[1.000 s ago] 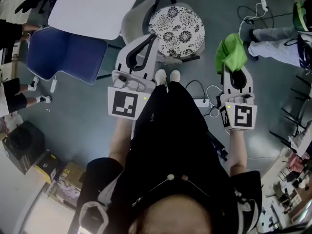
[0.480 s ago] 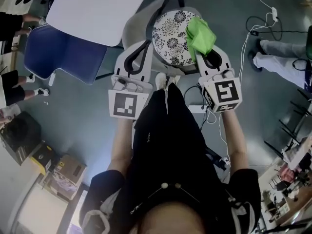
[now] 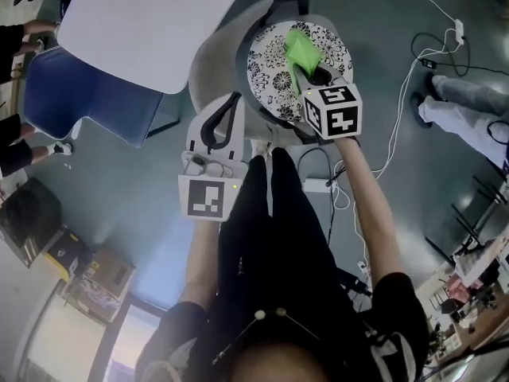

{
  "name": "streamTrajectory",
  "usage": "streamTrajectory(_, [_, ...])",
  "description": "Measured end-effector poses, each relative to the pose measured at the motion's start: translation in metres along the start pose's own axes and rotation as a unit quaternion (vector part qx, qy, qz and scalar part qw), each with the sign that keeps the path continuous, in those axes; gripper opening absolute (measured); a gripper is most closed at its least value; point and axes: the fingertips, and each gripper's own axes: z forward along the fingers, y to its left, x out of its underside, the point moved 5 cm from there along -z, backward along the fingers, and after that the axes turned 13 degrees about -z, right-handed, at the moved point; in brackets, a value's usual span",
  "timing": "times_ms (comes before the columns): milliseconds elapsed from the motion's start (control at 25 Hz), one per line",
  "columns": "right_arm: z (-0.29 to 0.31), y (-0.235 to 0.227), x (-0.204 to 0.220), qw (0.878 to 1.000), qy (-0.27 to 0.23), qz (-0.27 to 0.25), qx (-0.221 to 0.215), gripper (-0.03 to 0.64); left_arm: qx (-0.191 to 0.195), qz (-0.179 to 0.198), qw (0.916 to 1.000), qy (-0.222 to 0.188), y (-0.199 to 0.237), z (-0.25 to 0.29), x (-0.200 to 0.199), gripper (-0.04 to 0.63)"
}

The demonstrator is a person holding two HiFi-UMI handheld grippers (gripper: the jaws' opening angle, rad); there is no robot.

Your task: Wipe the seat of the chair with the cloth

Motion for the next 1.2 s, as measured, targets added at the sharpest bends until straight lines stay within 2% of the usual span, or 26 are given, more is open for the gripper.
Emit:
streamTrajectory(120, [0.041,-0.006,0.009,1.0,0.022,0.014,-0.011,0.046,0.003,-0.005,0.9998,0.021,0.007,0.009,0.016,0.006])
streamTrajectory(320, [0.11,-0.004,0.026,0.997,0.065,0.024,-0.035,0.046,0.017,0.025,0.9978,0.06,0.022,0.022,0.034,0.006])
streamTrajectory(640, [0.201,0.017,0.048,0.99,0.113,0.049,-0.07,0.046,0.005,-0.022,0.9973,0.07,0.049,0.04,0.059,0.006])
streamTrajectory(1000, [0.257,0.03,0.084,0.982,0.164,0.062,-0.065,0.046,0.006,-0.042,0.9975,0.056,0.049,0.046,0.073,0.006])
streamTrajectory(1200, [0.254,0.005,0.103,0.98,0.184,0.067,-0.041,0.046,0.006,-0.049,0.9973,0.055,0.046,0.04,0.077,0.006])
